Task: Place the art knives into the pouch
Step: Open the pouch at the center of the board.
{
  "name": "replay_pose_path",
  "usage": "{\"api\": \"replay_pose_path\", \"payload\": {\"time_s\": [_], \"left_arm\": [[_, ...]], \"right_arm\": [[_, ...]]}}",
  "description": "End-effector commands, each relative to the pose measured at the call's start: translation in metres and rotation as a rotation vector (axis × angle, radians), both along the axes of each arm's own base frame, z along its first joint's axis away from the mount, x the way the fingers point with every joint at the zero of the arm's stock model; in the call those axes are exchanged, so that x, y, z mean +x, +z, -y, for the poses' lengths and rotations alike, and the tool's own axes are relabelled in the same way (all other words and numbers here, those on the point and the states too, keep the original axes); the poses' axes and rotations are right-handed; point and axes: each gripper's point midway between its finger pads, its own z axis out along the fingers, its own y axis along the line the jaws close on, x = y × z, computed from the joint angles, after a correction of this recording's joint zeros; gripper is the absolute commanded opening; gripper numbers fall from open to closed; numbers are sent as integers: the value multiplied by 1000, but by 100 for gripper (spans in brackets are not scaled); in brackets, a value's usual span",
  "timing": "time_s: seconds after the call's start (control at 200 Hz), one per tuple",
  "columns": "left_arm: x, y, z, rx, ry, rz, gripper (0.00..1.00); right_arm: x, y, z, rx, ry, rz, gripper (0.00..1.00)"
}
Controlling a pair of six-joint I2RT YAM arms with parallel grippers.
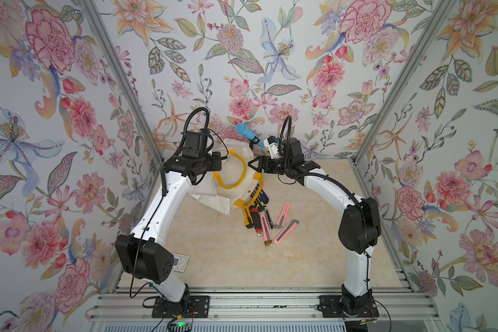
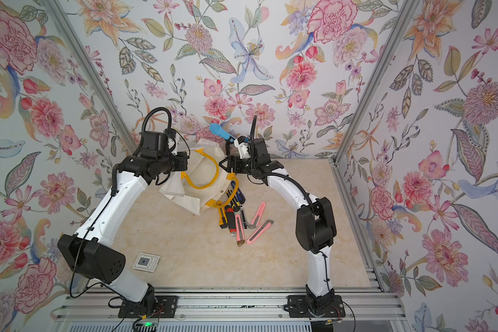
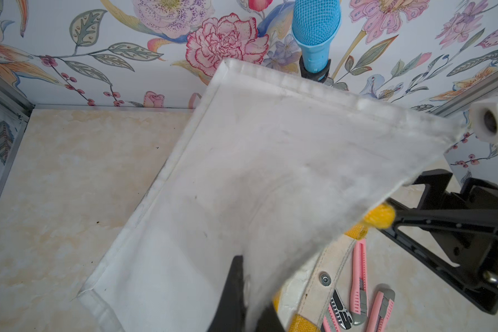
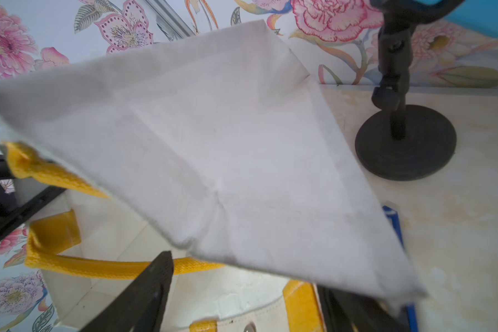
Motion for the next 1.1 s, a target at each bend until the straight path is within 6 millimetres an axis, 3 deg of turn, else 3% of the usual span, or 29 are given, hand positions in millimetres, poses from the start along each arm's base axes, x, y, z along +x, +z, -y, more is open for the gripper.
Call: {"api": "replay_pose_path", "payload": {"time_s": [0.0,0.125,0.385,0.515,0.63,1.036,1.096], "left_arm": [[15,30,0,-38,-4,93,0],[17,30,-2,-33,3,76,0],[18,27,-13,-47,73,16,0],[16,29,-15,-114,103,0,0],[17,33,-7,-197,83,-2,0],[10,52,0,-302,40,24,0],[7,52,1,-315,35,17,0]], "right_arm": [[-19,2,4,-36,-13,-1,80],[-31,-7,8,-67,-40,-12,80],[-60,10,33,-55,-123,-27,80],[-79,7,44,-35,-143,-77,80],[-86,-4,33,11,-123,-118,80],[-75,-64,-19,56,-68,-283,73],[-72,-65,-24,65,-67,-284,73]]}}
